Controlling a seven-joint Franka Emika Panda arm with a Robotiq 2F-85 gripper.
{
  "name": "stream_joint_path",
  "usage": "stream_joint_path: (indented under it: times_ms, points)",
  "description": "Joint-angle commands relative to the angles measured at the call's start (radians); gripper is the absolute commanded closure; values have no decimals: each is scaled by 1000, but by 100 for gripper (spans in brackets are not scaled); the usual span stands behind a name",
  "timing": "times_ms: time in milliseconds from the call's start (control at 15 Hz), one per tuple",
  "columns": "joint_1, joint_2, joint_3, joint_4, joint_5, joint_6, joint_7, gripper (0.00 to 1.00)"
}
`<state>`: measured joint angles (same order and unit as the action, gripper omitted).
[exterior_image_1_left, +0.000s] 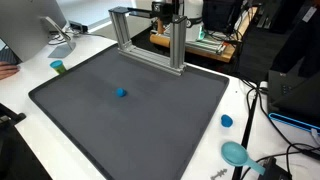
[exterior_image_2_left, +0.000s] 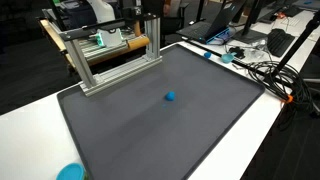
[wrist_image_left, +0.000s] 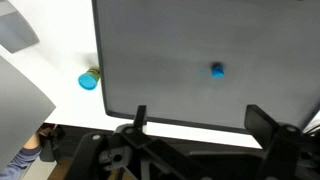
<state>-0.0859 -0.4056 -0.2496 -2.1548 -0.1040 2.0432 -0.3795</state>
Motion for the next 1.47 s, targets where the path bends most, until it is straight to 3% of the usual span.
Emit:
stream_joint_path:
  times_ms: [0,333,733,1133,1200,1267,1400]
  points:
    - [-10,2,8,3,5,-2,-4,0]
    - [-10,-39,8,-44,34,16,21,0]
    - [-55,-270,64,-320,11,53,198,0]
    - [-41,-471,200,-576,16,135,373,0]
    - [-27,-490,209,-594,25,131,379,0]
    - [-34,-418,186,-527,9,103,348,0]
    - [-24,-456,210,-569,10,111,375,0]
